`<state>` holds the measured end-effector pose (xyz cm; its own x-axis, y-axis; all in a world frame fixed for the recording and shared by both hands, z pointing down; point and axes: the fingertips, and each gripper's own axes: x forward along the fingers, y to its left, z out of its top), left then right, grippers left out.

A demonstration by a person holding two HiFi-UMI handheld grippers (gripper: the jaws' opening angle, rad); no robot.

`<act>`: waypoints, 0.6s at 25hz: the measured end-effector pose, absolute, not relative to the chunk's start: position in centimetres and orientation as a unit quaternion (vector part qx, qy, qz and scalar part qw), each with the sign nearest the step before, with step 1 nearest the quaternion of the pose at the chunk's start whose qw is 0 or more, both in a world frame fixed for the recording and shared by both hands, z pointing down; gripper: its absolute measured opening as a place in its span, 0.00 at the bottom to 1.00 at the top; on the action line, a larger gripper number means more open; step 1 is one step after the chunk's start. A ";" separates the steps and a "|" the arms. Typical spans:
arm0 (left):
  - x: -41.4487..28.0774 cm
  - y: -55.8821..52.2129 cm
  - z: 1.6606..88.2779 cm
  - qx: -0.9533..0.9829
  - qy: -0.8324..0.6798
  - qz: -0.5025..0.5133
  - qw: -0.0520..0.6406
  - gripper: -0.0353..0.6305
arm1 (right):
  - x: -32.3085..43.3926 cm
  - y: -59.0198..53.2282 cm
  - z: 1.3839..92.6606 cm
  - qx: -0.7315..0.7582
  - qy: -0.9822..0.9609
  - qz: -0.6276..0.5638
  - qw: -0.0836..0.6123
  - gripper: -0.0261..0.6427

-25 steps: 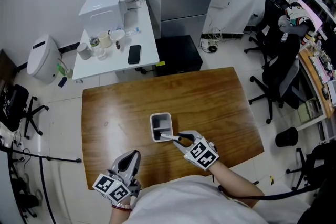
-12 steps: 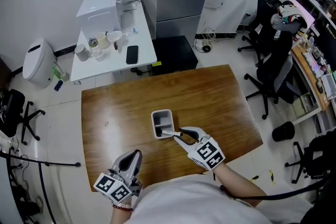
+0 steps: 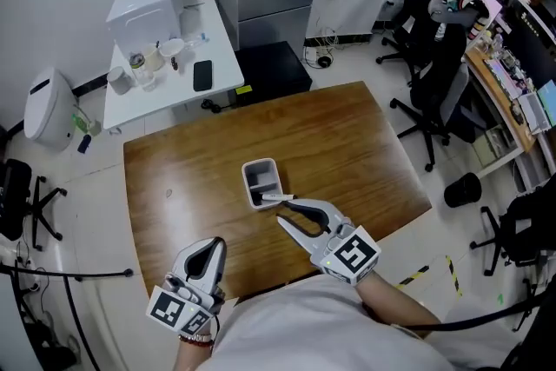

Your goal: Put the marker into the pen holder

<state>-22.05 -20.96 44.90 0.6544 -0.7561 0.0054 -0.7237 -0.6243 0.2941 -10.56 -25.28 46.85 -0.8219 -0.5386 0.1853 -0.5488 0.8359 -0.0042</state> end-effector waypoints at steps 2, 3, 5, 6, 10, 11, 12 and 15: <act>-21.6 -21.0 44.2 0.901 -0.411 -0.059 0.128 0.03 | -10.9 -25.3 45.6 0.284 -0.955 0.016 0.079 0.17; -21.3 -21.0 43.9 0.901 -0.411 -0.059 0.127 0.03 | -10.9 -25.4 45.1 0.287 -0.955 0.012 0.077 0.17; -20.7 -20.7 43.3 0.901 -0.412 -0.061 0.124 0.03 | -10.4 -25.2 44.6 0.294 -0.953 0.006 0.073 0.17; -20.5 -20.4 43.0 0.901 -0.412 -0.062 0.121 0.03 | -10.0 -25.0 44.4 0.296 -0.952 0.003 0.071 0.17; -18.7 -19.7 41.7 0.905 -0.405 -0.071 0.112 0.03 | -8.1 -23.2 43.9 0.301 -0.951 0.002 0.068 0.17; -18.0 -19.3 41.5 0.906 -0.402 -0.073 0.112 0.03 | -7.3 -22.5 43.8 0.303 -0.950 0.003 0.069 0.17; -17.3 -18.8 41.4 0.907 -0.399 -0.074 0.113 0.03 | -6.4 -21.7 43.8 0.308 -0.949 0.004 0.070 0.17; -15.3 -16.4 41.4 0.908 -0.395 -0.073 0.122 0.03 | -3.1 -19.1 44.0 0.326 -0.943 0.016 0.070 0.17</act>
<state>-15.25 -16.41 41.42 0.6776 -0.7346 -0.0362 -0.6990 -0.6585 0.2790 -3.07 -19.14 43.97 -0.7774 -0.6128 0.1418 -0.6173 0.7866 0.0149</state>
